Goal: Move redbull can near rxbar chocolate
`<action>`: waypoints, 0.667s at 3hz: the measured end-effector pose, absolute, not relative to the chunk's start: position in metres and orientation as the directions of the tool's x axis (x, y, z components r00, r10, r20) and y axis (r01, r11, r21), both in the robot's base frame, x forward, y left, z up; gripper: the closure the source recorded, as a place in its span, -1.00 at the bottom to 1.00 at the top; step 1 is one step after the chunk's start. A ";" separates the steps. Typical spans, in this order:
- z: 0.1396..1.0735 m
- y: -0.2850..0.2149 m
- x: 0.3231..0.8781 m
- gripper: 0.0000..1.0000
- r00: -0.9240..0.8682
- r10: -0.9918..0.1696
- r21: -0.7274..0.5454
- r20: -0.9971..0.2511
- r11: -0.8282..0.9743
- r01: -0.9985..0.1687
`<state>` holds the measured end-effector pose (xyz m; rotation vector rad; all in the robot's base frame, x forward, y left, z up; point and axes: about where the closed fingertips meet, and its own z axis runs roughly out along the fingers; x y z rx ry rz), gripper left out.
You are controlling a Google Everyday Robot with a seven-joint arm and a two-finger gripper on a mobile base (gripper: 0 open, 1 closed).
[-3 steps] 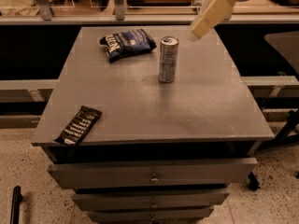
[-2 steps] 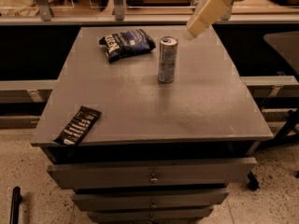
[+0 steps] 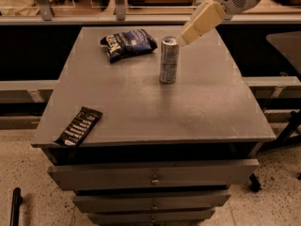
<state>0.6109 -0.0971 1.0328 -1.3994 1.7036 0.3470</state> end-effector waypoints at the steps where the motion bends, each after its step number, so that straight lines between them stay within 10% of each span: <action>1: 1.009 -0.081 0.624 -1.00 -0.008 -0.596 -0.264 -0.803 0.369 -0.891; 2: 0.986 -0.075 0.628 -1.00 -0.043 -0.571 -0.227 -0.820 0.393 -0.891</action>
Offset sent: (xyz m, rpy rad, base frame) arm 0.0231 0.0260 -0.0751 0.1359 0.0796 -0.0771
